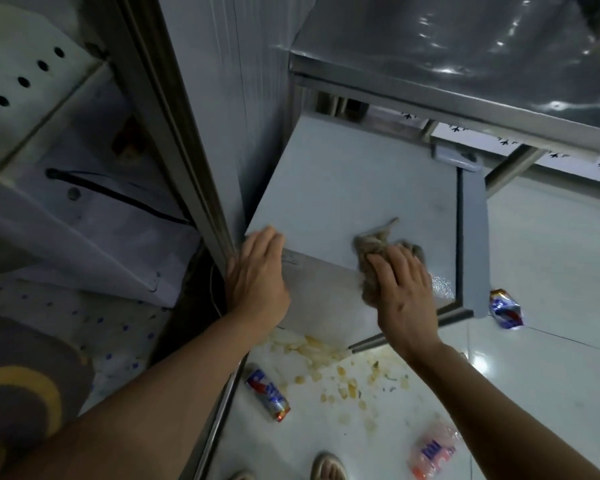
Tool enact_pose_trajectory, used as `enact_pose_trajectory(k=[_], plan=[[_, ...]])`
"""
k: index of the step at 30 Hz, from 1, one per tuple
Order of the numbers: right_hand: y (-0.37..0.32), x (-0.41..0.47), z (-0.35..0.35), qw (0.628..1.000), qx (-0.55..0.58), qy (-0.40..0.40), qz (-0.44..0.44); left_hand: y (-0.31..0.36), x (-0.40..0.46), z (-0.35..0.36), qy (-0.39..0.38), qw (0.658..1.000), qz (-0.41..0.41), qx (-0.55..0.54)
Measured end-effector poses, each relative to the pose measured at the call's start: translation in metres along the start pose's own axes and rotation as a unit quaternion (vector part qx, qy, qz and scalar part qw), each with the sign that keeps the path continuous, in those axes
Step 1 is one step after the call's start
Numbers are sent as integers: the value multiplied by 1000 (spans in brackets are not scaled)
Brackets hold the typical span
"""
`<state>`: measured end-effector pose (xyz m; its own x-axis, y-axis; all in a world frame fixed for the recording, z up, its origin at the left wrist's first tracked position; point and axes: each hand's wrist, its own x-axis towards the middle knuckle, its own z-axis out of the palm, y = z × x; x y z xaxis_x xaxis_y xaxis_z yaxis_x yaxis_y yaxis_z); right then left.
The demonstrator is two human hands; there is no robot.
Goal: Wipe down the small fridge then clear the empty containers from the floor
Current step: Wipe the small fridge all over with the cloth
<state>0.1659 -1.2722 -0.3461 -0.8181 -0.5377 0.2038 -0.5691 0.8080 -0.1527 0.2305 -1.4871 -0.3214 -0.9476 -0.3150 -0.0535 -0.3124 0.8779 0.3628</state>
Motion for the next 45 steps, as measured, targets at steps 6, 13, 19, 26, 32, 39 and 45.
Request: enact_pose_trajectory(k=[6, 13, 19, 26, 32, 39, 45], plan=[[-56, 38, 8, 999, 32, -30, 6, 2, 2, -3, -31, 999, 2, 36], [10, 3, -12, 994, -55, -91, -9, 56, -9, 25, 9, 992, 101, 79], [78, -50, -30, 986, -134, -54, 80, 84, -18, 54, 30, 995, 57, 75], [79, -54, -15, 993, -28, 66, 93, 92, -21, 67, 46, 995, 35, 84], [84, -56, 5, 980, -3, 184, 81, 75, -16, 88, 144, 983, 78, 89], [77, -52, 27, 940, -43, 322, 99, 61, -5, 115, 264, 953, 131, 69], [81, -49, 39, 917, -93, 377, 86, 54, 2, 125, 327, 930, 159, 62]])
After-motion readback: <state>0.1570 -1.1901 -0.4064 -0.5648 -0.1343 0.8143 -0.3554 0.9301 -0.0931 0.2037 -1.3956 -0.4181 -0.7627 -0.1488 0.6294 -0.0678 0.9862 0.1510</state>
